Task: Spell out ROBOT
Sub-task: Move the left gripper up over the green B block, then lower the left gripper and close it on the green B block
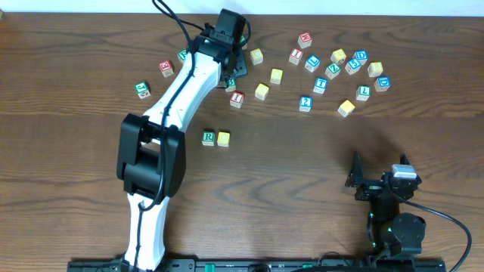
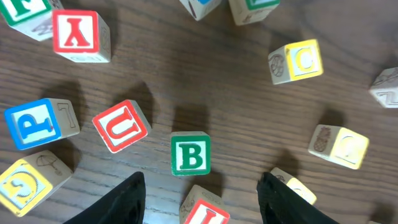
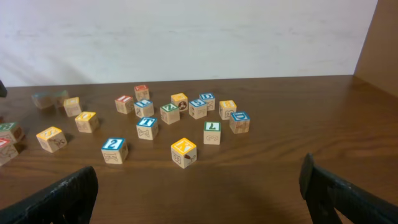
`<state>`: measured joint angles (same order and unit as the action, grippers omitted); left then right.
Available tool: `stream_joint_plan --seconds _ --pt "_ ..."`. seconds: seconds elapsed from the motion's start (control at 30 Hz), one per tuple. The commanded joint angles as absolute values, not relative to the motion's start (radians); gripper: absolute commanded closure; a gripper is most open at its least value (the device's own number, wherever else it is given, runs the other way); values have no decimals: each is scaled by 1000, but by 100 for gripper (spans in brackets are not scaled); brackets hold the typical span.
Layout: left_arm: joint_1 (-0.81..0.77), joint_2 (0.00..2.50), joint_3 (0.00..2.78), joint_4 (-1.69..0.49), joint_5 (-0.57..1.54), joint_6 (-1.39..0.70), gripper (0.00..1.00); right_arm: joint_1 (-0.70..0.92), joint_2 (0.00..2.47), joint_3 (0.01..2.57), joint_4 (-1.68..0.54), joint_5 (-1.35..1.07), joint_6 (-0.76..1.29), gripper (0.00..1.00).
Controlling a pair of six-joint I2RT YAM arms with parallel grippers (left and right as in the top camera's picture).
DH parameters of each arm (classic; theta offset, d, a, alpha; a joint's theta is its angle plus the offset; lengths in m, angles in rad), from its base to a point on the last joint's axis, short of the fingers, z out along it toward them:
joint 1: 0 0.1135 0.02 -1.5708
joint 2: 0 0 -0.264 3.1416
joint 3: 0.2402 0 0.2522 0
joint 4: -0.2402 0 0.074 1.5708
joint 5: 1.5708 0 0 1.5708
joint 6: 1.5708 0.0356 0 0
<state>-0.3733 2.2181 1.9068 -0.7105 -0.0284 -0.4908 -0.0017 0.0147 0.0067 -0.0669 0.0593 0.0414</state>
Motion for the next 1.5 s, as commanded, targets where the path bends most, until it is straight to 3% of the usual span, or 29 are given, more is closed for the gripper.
stream_joint_plan --seconds 0.0,1.47 --pt "-371 2263 1930 -715 -41 -464 43 1 12 6 -71 60 48 1" --pt "-373 2300 1930 -717 -63 -422 43 1 12 6 -71 60 48 1"
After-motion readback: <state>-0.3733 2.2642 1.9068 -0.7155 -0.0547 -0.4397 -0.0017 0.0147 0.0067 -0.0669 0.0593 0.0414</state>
